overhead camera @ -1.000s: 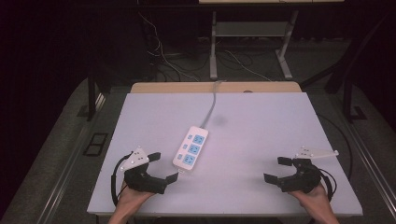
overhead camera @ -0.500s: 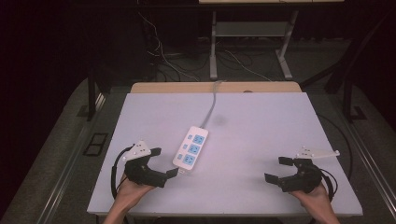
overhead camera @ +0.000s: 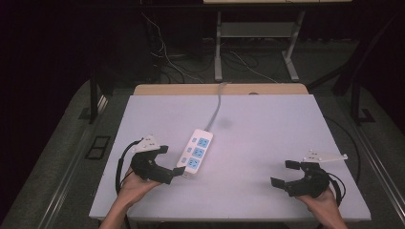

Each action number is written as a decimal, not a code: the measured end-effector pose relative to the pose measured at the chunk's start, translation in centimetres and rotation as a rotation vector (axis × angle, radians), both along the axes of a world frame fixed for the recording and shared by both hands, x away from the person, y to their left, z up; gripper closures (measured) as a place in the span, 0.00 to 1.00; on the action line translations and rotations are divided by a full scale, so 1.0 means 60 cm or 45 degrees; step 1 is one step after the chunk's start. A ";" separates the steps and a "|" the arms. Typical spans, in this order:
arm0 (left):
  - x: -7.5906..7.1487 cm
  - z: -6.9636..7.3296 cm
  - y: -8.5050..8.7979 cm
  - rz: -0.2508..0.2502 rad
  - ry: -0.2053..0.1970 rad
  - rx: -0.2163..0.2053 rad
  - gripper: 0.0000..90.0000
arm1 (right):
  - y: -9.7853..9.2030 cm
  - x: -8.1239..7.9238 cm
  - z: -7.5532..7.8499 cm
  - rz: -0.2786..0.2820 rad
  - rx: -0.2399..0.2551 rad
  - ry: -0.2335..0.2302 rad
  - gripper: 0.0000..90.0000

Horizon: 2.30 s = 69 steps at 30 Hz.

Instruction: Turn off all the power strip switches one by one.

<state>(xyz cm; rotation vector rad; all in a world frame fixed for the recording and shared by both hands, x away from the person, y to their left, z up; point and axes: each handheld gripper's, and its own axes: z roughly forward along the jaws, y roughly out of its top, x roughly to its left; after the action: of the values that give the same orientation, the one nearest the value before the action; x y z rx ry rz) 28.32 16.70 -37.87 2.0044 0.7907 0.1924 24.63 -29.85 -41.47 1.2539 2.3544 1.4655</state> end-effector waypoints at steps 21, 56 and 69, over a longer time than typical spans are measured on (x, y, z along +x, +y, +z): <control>0.049 0.010 -0.029 -0.076 0.068 0.133 0.00 | 0.000 0.000 -0.001 -0.005 -0.009 0.000 0.00; 0.090 -0.005 -0.048 -0.145 0.132 0.336 0.75 | 0.000 -0.001 0.000 -0.009 -0.015 -0.014 0.00; 0.105 -0.023 -0.050 -0.179 0.214 0.378 0.99 | 0.001 -0.001 0.000 -0.007 -0.019 -0.012 0.00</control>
<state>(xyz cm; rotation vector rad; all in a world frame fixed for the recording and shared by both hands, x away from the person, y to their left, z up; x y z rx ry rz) 34.60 13.68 -39.28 2.3728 0.7560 0.0620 24.58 -29.80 -41.46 1.2463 2.3500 1.4467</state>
